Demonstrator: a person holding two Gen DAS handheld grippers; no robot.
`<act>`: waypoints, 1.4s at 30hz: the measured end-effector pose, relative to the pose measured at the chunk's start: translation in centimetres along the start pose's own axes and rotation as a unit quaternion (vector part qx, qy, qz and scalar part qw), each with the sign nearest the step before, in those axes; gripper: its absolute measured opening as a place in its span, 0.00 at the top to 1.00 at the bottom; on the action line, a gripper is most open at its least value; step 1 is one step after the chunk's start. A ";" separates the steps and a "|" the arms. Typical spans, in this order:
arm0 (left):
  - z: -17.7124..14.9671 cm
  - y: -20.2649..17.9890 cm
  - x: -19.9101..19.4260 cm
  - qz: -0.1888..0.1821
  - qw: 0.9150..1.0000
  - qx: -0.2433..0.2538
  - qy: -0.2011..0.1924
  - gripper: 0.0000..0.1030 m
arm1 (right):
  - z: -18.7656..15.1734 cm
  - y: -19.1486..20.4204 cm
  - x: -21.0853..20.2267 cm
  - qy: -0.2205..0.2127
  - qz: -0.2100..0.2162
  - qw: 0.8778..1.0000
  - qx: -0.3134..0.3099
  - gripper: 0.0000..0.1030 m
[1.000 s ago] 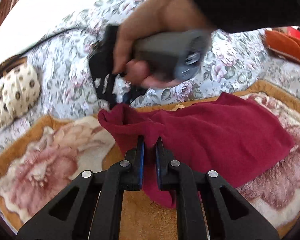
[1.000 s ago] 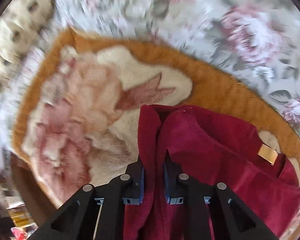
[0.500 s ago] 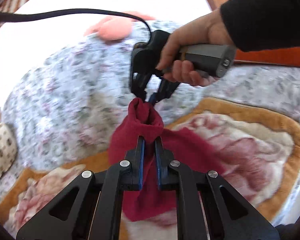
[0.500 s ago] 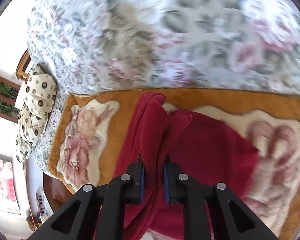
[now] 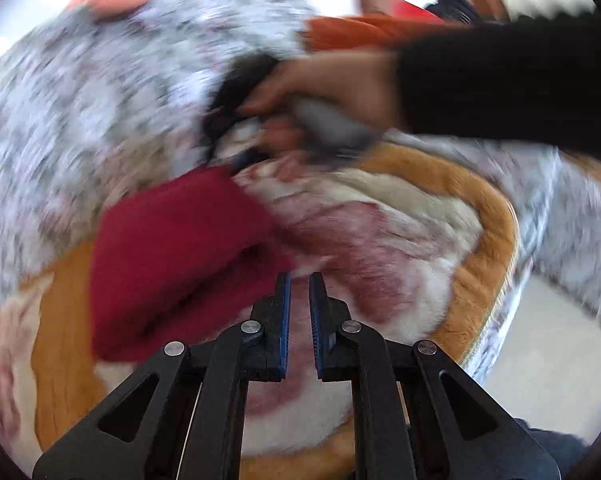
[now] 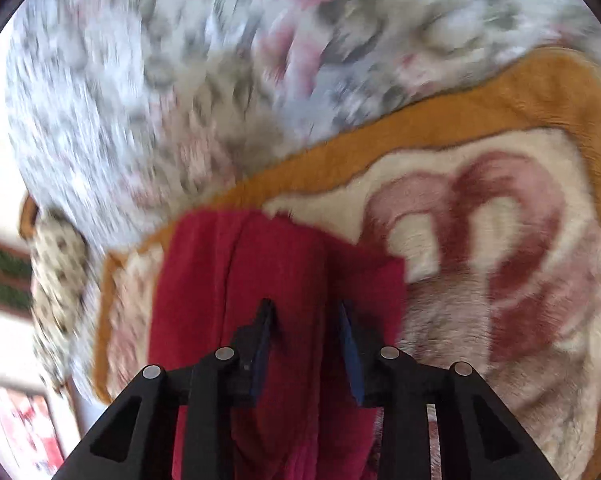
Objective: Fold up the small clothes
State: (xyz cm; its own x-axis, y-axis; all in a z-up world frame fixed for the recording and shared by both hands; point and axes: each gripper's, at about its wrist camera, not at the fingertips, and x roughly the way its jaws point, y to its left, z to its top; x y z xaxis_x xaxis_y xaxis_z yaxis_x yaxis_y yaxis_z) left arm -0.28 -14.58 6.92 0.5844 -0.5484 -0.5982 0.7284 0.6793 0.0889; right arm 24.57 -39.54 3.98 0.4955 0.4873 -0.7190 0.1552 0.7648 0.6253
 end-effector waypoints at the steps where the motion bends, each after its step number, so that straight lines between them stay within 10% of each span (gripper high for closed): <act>1: 0.1 1.7 -0.5 0.002 1.000 -0.031 0.000 0.92 | -0.3 0.1 -1.8 -0.030 0.001 1.000 -0.006 0.70; 3: 0.0 6.4 -1.8 0.011 0.994 -0.112 -0.006 0.92 | -1.4 1.9 -5.0 -0.073 0.000 0.994 -0.081 0.70; 6: -0.8 12.6 -1.6 0.018 0.975 -0.220 0.003 0.92 | -6.0 7.5 -8.0 -0.100 0.016 0.952 -0.288 0.70; 10: -1.5 16.1 0.8 -0.051 0.944 -0.326 0.004 0.92 | -12.5 12.5 -6.5 -0.072 0.012 0.884 -0.462 0.64; 12: -2.0 15.4 3.0 -0.092 0.932 -0.351 0.024 0.92 | -13.3 12.6 -4.4 -0.055 -0.009 0.876 -0.479 0.64; 15: -4.4 14.3 6.5 -0.111 0.913 -0.385 0.076 0.94 | -13.9 10.0 1.2 0.006 -0.079 0.880 -0.468 0.64; 17: -4.5 14.6 6.1 -0.121 0.903 -0.405 0.072 0.94 | -14.7 8.3 1.3 -0.036 -0.055 0.880 -0.470 0.63; 22: 0.1 15.9 4.1 -0.103 0.924 -0.367 0.028 0.93 | -15.1 6.9 0.6 -0.080 -0.027 0.887 -0.455 0.63; 27: 5.7 20.6 9.0 -0.059 0.921 -0.384 0.017 0.69 | -15.6 6.9 0.5 -0.090 -0.026 0.883 -0.460 0.63; 33: 5.1 25.9 19.9 0.003 0.870 -0.470 0.148 0.64 | -15.4 6.6 0.7 -0.093 -0.016 0.886 -0.453 0.63; 42: 7.3 26.1 22.3 0.050 0.893 -0.403 0.194 0.64 | -15.7 6.9 0.8 -0.096 -0.018 0.885 -0.456 0.63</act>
State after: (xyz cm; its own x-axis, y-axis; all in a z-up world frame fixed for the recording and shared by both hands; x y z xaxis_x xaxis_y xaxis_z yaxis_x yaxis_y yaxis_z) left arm 34.38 -12.65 1.73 0.3497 -0.3611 -0.8645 0.0938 0.9316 -0.3512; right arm 12.62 -27.29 3.00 0.6531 0.4427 -0.6144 -0.5375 0.8425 0.0358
